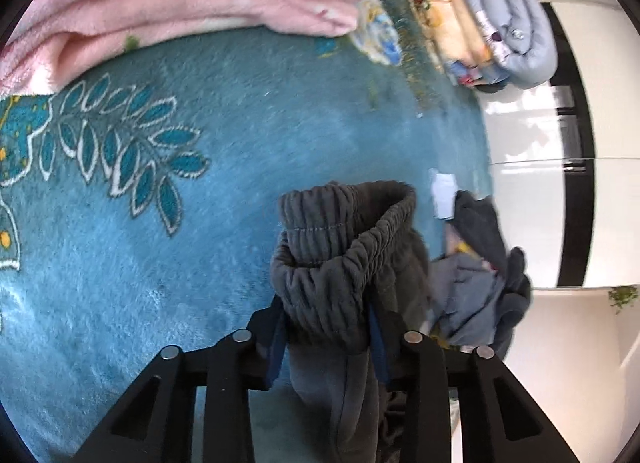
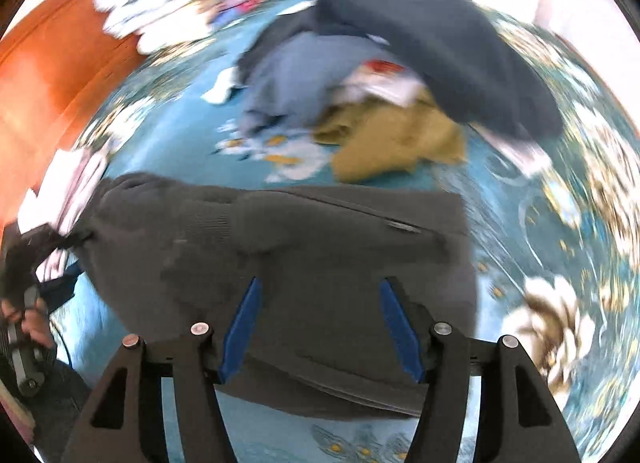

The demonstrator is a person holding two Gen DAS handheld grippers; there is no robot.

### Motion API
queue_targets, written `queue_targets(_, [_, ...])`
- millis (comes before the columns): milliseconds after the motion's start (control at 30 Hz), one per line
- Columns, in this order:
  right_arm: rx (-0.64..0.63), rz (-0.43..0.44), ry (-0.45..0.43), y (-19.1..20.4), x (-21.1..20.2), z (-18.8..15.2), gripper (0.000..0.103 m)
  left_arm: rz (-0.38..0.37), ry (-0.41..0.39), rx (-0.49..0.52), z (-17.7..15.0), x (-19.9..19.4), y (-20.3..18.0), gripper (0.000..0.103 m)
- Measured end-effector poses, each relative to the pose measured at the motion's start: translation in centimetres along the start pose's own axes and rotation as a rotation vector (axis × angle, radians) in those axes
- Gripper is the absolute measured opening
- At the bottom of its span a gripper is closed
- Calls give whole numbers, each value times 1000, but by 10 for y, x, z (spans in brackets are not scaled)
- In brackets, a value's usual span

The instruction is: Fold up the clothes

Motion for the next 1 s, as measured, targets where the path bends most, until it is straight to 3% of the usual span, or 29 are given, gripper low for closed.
queue_targets(133, [74, -1, -11, -29, -6, -4, 63, -39, -86, 8, -1, -29, -5, 35])
queue_targets(233, [103, 2, -17, -45, -5, -10, 63, 4, -166, 142, -13, -58, -32, 35])
queue_targets(333, [141, 6, 3, -57, 6, -13, 63, 52, -221, 357, -39, -79, -81, 35])
queue_targets(467, [192, 45, 6, -65, 13, -12, 63, 109, -263, 749, -103, -84, -178, 35])
queue_targets(567, [188, 51, -26, -68, 9, -6, 63, 135, -249, 1034, -167, -66, -233, 35])
queue_targets(700, [226, 46, -63, -86, -1, -5, 63, 203, -174, 1303, -250, -16, -253, 35])
queue_targets(833, [296, 8, -67, -120, -8, -13, 63, 271, -93, 1423, -305, 19, -246, 35])
queue_targets(933, [337, -8, -52, -142, -8, -21, 63, 361, -97, 1546, -339, 36, -241, 36])
queue_targets(1000, [352, -18, -47, -151, -9, -25, 63, 404, -108, 1609, -356, 43, -238, 46])
Point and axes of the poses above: each gripper's, at about its wrist camera, not at the fingertips, and x roughly the way its jaws point, y to its left, z to its top, the point moved 1 cm from there along x, roughly the way its jaws point, and after that the axes turned 4 degrees about z, right-handed, at the moved point
